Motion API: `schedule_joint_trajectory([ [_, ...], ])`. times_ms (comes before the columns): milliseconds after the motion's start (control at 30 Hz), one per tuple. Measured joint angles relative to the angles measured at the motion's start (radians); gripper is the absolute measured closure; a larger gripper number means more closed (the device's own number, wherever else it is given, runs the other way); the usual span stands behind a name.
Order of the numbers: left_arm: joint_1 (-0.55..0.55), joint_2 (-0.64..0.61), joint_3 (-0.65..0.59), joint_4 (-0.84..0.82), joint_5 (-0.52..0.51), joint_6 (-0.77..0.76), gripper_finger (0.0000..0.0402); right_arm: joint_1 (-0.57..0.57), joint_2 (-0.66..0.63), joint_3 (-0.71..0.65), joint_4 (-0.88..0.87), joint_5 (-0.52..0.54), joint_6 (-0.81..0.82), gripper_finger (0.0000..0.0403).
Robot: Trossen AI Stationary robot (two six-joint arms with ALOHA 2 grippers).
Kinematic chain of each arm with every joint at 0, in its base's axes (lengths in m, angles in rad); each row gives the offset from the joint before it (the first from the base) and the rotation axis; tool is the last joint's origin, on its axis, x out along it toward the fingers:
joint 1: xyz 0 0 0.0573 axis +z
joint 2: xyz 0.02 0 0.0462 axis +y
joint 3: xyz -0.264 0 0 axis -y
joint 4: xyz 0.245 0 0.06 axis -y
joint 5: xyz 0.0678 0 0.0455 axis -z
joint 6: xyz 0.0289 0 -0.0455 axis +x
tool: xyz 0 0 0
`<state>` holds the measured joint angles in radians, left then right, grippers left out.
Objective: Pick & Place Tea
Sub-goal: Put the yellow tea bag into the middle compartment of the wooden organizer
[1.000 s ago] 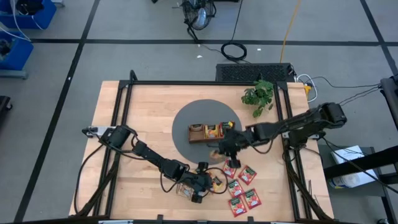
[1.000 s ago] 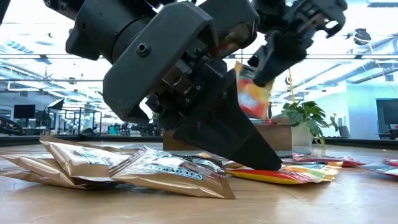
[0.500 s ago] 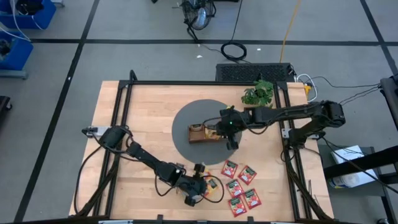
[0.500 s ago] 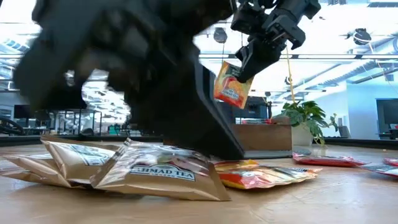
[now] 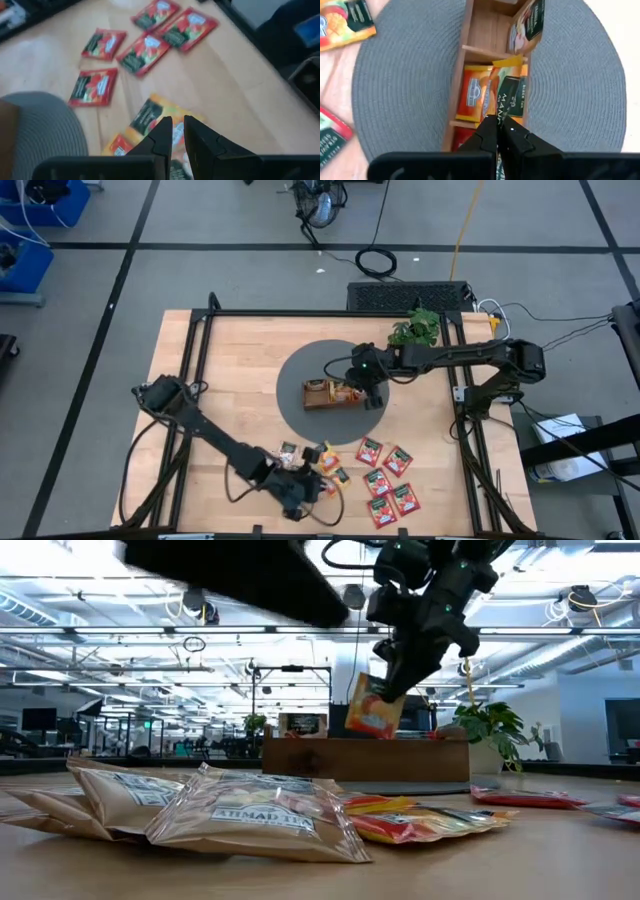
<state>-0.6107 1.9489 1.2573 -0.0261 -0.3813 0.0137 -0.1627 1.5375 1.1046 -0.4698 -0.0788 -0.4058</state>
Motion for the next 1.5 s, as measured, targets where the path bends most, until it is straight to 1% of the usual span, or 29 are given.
schedule_joint_trajectory([
  [100,-0.05,-0.021,0.001,-0.052,-0.095,-0.013,0.0346,-0.012,-0.001,0.0,0.016,-0.001,-0.03,0.0403],
  [233,-0.093,-0.028,0.002,-0.071,-0.196,-0.02,0.0346,-0.026,-0.001,0.0,0.035,-0.02,-0.035,0.0403],
  [300,-0.108,-0.027,0.001,-0.083,-0.234,-0.016,0.0346,-0.029,-0.001,0.0,0.04,-0.052,-0.043,0.0403],
  [367,-0.115,-0.028,0.001,-0.095,-0.256,-0.022,0.0346,-0.028,0.0,0.0,0.054,-0.053,-0.045,0.0403],
  [467,-0.117,-0.027,0.001,-0.122,-0.256,-0.043,0.0346,-0.027,0.0,0.011,0.061,-0.054,-0.041,0.0403],
  [567,-0.114,-0.027,0.002,-0.115,-0.258,-0.045,0.0346,-0.026,0.046,0.07,0.023,-0.052,-0.025,0.0403],
  [733,-0.105,-0.027,0.002,-0.133,-0.259,-0.064,0.0346,-0.013,0.166,0.207,-0.176,-0.001,-0.026,0.0403],
  [800,-0.105,-0.027,0.002,-0.144,-0.258,-0.077,0.0346,-0.017,0.199,0.239,-0.226,-0.001,-0.026,0.0403],
  [1000,-0.111,-0.027,0.002,-0.178,-0.258,-0.11,0.0346,-0.001,0.261,0.249,-0.213,0.0,-0.082,0.0403],
  [1200,-0.113,-0.027,0.002,-0.188,-0.258,-0.133,0.0346,0.011,0.293,0.249,-0.181,0.005,-0.088,0.0399],
  [1267,-0.113,-0.027,0.002,-0.188,-0.258,-0.14,0.0346,0.013,0.293,0.249,-0.171,0.016,-0.087,0.039],
  [1433,-0.113,-0.027,0.002,-0.19,-0.258,-0.153,0.0346,0.012,0.285,0.249,-0.167,0.102,-0.051,0.0356],
  [1500,-0.113,-0.027,0.002,-0.191,-0.258,-0.159,0.0346,0.009,0.286,0.249,-0.169,0.108,-0.028,0.0339],
])
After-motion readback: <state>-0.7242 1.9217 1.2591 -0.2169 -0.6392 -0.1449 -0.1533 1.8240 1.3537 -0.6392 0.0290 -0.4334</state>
